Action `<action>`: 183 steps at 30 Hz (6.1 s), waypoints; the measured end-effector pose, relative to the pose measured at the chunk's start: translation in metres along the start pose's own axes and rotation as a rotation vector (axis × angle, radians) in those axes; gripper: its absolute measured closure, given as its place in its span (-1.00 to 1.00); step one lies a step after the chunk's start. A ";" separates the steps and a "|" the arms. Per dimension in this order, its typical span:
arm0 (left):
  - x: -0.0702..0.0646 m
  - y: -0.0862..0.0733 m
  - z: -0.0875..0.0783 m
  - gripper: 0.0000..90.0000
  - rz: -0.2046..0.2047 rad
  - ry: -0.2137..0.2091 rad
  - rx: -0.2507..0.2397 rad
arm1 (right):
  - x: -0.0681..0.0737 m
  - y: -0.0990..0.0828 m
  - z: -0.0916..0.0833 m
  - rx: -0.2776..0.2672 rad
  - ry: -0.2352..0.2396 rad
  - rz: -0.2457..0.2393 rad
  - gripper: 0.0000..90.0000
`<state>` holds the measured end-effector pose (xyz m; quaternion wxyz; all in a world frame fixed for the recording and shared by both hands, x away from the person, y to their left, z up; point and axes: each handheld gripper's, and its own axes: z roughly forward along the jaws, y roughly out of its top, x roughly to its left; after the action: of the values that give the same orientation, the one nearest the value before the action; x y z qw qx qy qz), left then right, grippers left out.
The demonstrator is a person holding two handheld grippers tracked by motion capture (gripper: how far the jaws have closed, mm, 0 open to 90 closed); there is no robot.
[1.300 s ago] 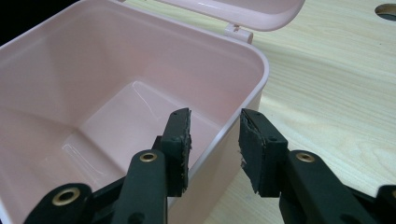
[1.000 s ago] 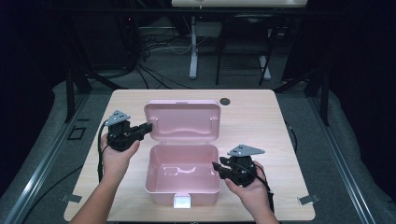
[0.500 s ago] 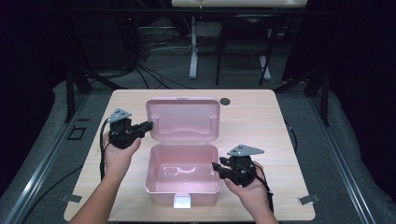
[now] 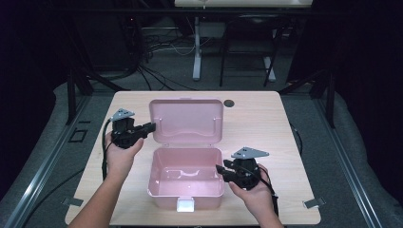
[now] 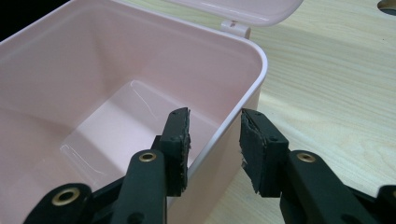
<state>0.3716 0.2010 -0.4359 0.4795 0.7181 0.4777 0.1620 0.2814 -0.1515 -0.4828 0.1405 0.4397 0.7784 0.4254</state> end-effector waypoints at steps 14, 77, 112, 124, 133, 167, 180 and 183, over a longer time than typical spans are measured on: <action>0.005 0.006 0.006 0.88 -0.030 -0.013 0.041 | -0.001 0.000 0.000 -0.005 0.006 0.005 0.40; 0.042 0.011 0.039 0.87 -0.259 -0.112 0.228 | -0.001 -0.001 0.001 -0.007 0.012 0.017 0.42; 0.047 0.005 0.050 0.84 -0.292 -0.117 0.247 | 0.001 -0.001 -0.001 0.016 0.015 0.018 0.40; 0.055 -0.006 0.052 0.91 -0.328 -0.136 0.248 | 0.002 -0.001 -0.002 0.015 0.016 0.023 0.40; 0.047 -0.005 0.043 0.77 -0.263 -0.102 0.240 | 0.002 -0.001 -0.002 0.013 0.018 0.026 0.41; 0.038 -0.052 -0.017 0.29 -0.108 -0.050 0.147 | -0.008 0.009 -0.017 -0.052 0.055 0.051 0.28; 0.036 -0.057 -0.038 0.09 -0.069 -0.064 0.170 | -0.022 0.017 -0.031 -0.056 0.030 0.062 0.17; 0.036 -0.059 -0.041 0.08 -0.063 -0.067 0.174 | -0.025 0.021 -0.031 -0.039 0.019 0.046 0.15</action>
<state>0.3293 0.2580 -0.4736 0.4359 0.7467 0.4959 0.0809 0.2887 -0.1828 -0.4519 0.1318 0.4509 0.7609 0.4476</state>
